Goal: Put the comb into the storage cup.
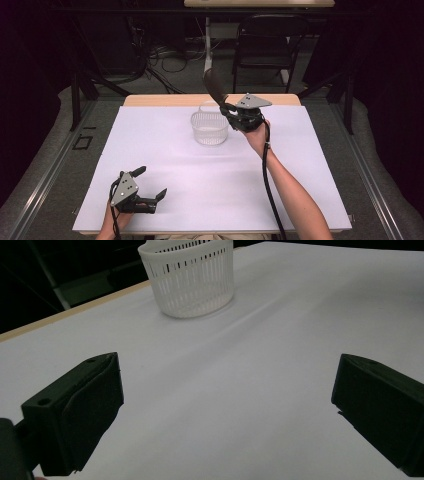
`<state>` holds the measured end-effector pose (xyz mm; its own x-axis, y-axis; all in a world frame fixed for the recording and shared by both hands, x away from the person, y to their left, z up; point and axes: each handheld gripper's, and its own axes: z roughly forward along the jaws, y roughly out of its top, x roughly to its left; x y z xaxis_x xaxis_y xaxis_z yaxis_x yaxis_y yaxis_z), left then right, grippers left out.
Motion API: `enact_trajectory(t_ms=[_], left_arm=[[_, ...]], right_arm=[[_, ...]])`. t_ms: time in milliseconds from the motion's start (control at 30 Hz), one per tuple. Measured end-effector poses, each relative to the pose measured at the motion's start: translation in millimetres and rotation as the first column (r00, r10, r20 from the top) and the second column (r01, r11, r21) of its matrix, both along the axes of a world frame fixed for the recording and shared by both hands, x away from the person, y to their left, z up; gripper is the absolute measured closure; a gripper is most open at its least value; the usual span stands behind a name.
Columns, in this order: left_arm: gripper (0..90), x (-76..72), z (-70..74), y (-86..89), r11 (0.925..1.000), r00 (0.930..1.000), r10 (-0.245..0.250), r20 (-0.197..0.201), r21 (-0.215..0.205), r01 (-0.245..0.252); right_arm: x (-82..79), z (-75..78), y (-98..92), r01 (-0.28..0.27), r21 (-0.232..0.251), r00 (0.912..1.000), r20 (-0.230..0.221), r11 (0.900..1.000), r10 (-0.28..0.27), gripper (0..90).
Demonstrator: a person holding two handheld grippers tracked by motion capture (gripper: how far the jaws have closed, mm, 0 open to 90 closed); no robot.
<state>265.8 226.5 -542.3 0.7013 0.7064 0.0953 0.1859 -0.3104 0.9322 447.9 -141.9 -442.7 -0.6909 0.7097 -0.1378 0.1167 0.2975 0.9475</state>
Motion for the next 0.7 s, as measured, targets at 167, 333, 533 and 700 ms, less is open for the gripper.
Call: enact_trajectory(t_ms=[167,333,533,700], left_arm=[[0.3,0.0,0.0,0.0,1.0000,1.0000,-0.001,0.000,0.000,0.001],[0.3,-0.3,0.3,-0.2,1.0000,1.0000,-0.003,0.003,0.003,0.003],[0.3,-0.1,0.1,-0.1,1.0000,1.0000,-0.001,0.001,0.000,0.001],[0.4,-0.2,0.1,-0.3,1.0000,1.0000,-0.003,0.003,0.001,0.003]], right_arm=[[1.9,3.2,3.1,-0.006,-0.008,1.0000,0.006,1.000,0.006,72.5],[3.8,5.3,6.7,-0.019,-0.017,0.9997,0.017,1.000,0.019,72.4],[6.0,7.6,9.4,-0.025,-0.025,0.9994,0.024,0.999,0.026,72.4],[8.1,9.4,10.2,-0.026,-0.024,0.9992,0.028,0.999,0.027,72.5]])
